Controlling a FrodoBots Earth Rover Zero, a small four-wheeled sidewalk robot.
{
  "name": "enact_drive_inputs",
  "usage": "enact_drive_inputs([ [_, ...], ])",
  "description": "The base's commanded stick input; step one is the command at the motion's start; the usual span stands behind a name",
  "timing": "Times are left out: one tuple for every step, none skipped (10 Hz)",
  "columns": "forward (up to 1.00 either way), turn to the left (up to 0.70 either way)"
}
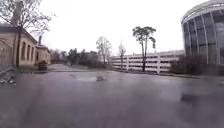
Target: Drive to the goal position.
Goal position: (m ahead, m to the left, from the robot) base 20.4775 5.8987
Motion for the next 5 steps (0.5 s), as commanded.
enact_drive_inputs([
  [1.0,0.14],
  [1.0,0.02],
  [1.0,0.15],
  [1.0,0.4],
  [1.0,0.36],
])
